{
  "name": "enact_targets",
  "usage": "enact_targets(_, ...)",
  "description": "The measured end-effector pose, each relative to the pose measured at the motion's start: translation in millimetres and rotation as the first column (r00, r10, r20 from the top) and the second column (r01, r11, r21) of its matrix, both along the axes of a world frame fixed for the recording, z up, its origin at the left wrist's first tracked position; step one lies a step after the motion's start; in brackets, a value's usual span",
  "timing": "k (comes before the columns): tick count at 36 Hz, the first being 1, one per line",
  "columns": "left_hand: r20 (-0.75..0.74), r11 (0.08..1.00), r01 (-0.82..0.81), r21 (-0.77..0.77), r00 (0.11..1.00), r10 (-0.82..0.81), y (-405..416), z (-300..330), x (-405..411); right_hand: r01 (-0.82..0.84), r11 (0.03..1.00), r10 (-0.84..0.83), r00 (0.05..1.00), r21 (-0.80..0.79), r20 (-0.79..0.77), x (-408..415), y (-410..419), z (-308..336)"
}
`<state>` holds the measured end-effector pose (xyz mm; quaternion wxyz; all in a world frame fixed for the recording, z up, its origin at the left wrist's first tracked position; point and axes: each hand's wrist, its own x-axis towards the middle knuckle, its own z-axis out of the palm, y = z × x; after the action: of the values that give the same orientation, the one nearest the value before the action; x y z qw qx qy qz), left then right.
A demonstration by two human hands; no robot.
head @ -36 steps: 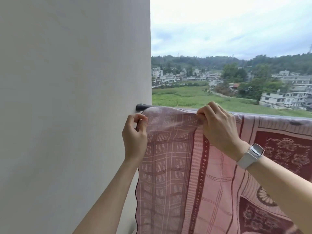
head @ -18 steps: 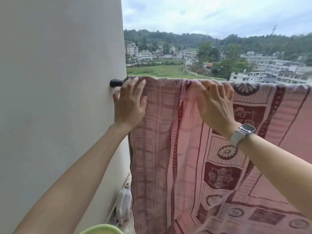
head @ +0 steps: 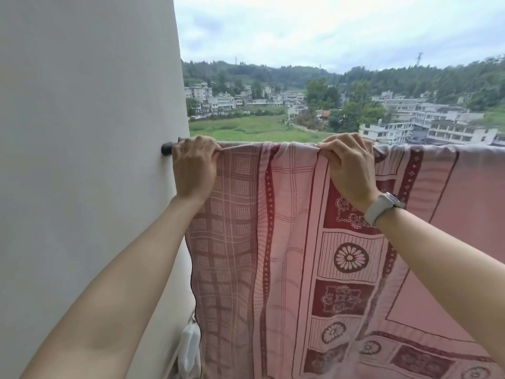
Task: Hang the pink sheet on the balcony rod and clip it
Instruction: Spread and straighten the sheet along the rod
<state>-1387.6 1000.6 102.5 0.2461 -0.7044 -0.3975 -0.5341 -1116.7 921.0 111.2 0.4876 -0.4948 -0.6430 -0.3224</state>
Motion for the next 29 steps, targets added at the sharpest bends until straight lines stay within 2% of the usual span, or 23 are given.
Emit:
enact_targets(3, 0.021, 1.000, 0.008, -0.003, 1.000, -0.007, -3.9, -4.8, 0.8, 0.008, 0.999, -0.009, 1.000, 0.036, 0.025, 0.9, -3.1, -5.5)
enact_targets(6, 0.030, 1.000, 0.001, -0.022, 1.000, -0.001, -9.4, -21.2, -7.3, 0.037, 0.997, -0.045, 0.991, 0.070, 0.124, 8.5, -12.6, -21.5)
enact_targets(11, -0.117, 0.993, -0.076, -0.094, 0.991, 0.064, -7.6, -52.9, -26.0, 0.097, 0.995, -0.087, 0.940, -0.016, 0.331, 27.7, -35.8, -51.9)
enact_targets(15, -0.139, 0.993, -0.023, -0.114, 0.990, 0.007, -7.4, -50.7, -29.0, 0.194, 0.981, -0.178, 0.924, -0.015, 0.338, 19.8, -38.5, -46.0)
enact_targets(17, -0.052, 0.992, -0.003, -0.127, 0.999, -0.003, -6.5, -47.1, -33.3, 0.174, 0.985, -0.171, 0.926, 0.024, 0.336, 10.9, -36.8, -42.1)
enact_targets(20, 0.218, 0.976, 0.037, -0.213, 0.976, 0.011, -0.7, -44.0, -42.1, 0.121, 0.991, -0.135, 0.938, 0.063, 0.318, -8.4, -28.7, -38.8)
enact_targets(22, 0.455, 0.914, 0.201, -0.353, 0.890, -0.020, 3.2, -42.0, -46.4, 0.121, 0.991, -0.133, 0.949, 0.060, 0.287, -23.3, -18.4, -34.5)
enact_targets(24, 0.668, 0.792, 0.402, -0.459, 0.744, 0.010, 5.5, -38.8, -49.6, 0.122, 0.992, -0.129, 0.953, 0.042, 0.276, -38.7, -6.2, -27.6)
enact_targets(26, 0.734, 0.736, 0.477, -0.480, 0.678, 0.039, 7.5, -37.5, -52.5, 0.117, 0.993, -0.115, 0.953, 0.009, 0.282, -55.2, 5.8, -18.8)
enact_targets(29, 0.725, 0.793, 0.421, -0.441, 0.688, 0.039, 10.2, -35.0, -55.7, 0.124, 0.990, -0.103, 0.956, -0.061, 0.274, -75.4, 22.3, -5.3)
